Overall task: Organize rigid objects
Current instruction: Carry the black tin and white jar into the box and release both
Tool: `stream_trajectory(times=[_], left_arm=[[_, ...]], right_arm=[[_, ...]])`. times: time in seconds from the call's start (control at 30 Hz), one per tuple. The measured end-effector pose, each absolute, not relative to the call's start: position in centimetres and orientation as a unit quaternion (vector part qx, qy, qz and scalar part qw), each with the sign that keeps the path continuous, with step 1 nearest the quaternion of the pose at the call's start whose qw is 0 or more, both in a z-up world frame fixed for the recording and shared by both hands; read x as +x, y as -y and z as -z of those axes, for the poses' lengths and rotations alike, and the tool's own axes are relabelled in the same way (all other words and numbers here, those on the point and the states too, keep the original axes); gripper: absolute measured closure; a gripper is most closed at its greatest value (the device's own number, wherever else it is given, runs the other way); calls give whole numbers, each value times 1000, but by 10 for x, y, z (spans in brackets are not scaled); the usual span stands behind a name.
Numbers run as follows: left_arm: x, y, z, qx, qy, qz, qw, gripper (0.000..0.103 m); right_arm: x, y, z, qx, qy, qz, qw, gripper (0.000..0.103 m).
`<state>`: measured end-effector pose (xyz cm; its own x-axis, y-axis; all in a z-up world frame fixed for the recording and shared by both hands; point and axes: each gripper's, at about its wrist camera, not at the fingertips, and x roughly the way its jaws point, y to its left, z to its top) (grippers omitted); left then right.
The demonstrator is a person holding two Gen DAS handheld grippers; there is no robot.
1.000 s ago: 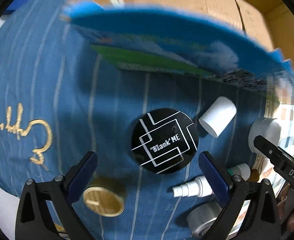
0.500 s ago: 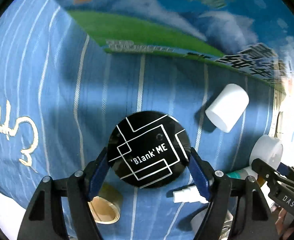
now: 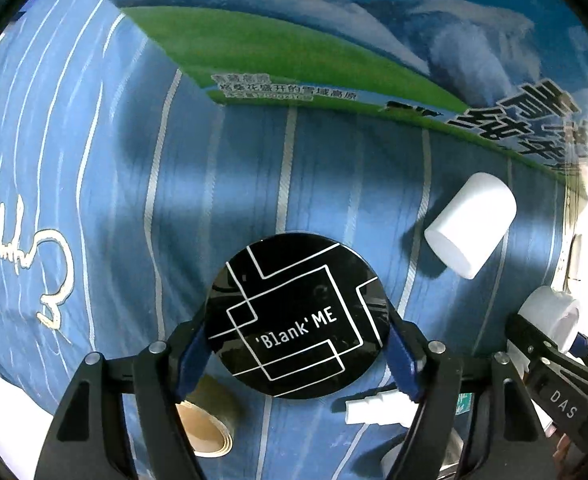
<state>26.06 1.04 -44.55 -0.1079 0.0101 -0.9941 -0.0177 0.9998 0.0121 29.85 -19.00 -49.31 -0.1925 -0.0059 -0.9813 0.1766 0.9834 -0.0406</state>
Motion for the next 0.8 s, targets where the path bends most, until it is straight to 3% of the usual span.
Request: stream_trajectory(times=[0.37, 0.8], left_arm=[[253, -6, 414, 7, -726, -17, 687, 30], [212, 28, 320, 5, -670, 14, 742, 30]], right_arm=[[275, 171, 518, 21, -767, 63, 638, 33], [245, 169, 445, 17, -730, 27, 683, 33]])
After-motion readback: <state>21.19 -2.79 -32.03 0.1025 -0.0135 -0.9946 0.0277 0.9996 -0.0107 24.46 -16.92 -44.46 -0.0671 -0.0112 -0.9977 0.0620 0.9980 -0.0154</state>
